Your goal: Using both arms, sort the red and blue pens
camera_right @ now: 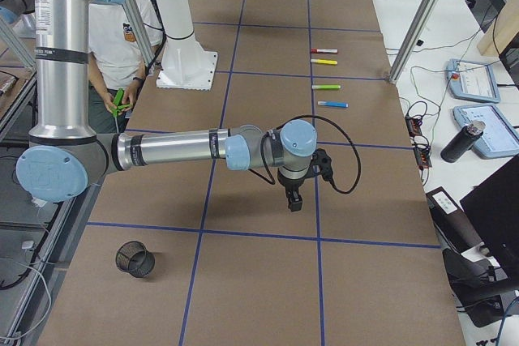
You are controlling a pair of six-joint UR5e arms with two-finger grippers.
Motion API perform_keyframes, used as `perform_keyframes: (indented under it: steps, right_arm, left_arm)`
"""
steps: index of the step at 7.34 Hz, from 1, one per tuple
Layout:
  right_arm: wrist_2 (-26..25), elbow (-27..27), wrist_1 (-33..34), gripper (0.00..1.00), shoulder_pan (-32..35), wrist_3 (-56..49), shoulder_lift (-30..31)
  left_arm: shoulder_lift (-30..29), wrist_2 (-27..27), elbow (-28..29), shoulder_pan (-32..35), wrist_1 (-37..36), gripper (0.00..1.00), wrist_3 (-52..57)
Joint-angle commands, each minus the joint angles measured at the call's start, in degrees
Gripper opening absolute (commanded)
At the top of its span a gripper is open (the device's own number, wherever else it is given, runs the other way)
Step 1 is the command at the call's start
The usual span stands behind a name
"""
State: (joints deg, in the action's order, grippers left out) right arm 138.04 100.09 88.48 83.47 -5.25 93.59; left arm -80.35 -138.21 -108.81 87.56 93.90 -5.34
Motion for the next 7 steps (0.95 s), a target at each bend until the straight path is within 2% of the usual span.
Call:
perform_keyframes:
  steps: [1, 3, 4, 7]
  right_arm:
    - [0.57, 0.01, -0.06, 1.0, -0.32, -0.11, -0.08]
    - [0.39, 0.01, 0.02, 1.0, -0.49, -0.02, -0.52]
    - [0.83, 0.19, 0.02, 1.0, -0.58, 0.07, -0.17]
    - [0.92, 0.19, -0.06, 1.0, -0.94, 0.07, -0.08]
  left_arm:
    - [-0.07, -0.92, -1.14, -3.53, 1.45, 0.99, -2.81]
    - [-0.33, -1.01, -1.23, -5.29, 7.32, 0.99, -6.94]
    - [-2.24, -0.92, -1.58, -8.26, 7.87, 0.99, -11.4]
    - [-12.42, 1.35, -1.06, -16.87, 7.18, 0.96, -20.92]
